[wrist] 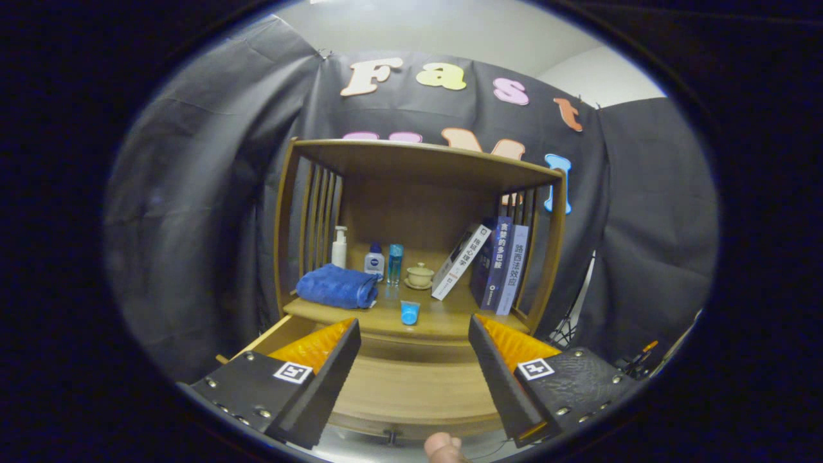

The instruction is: Pull open the drawer, take out the items inside it, and place them on the countertop above the cabinet.

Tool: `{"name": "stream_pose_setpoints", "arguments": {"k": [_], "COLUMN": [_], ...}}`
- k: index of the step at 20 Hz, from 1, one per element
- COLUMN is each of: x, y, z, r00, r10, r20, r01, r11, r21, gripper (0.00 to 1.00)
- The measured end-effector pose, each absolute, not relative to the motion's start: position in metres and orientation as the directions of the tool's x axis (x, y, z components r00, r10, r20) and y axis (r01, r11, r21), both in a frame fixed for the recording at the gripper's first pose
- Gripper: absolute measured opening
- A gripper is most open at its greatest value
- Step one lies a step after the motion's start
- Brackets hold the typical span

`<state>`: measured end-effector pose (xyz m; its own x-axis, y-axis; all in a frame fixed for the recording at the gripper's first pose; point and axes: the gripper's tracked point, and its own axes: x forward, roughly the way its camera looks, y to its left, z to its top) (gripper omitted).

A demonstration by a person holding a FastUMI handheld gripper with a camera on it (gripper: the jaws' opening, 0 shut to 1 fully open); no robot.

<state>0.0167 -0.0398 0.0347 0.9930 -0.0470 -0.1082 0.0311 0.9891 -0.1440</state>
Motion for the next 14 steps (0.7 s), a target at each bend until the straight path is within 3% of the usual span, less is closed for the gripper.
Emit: {"name": "stream_pose_setpoints", "arguments": {"k": [14], "x": [-0.035], "y": [-0.044], "z": [-0.11], "r00": [0.977], "r10": [-0.051], "r20": [-0.205], "r01": [0.055], "r11": [0.998], "r21": [0.01], "gripper": [1.0]}}
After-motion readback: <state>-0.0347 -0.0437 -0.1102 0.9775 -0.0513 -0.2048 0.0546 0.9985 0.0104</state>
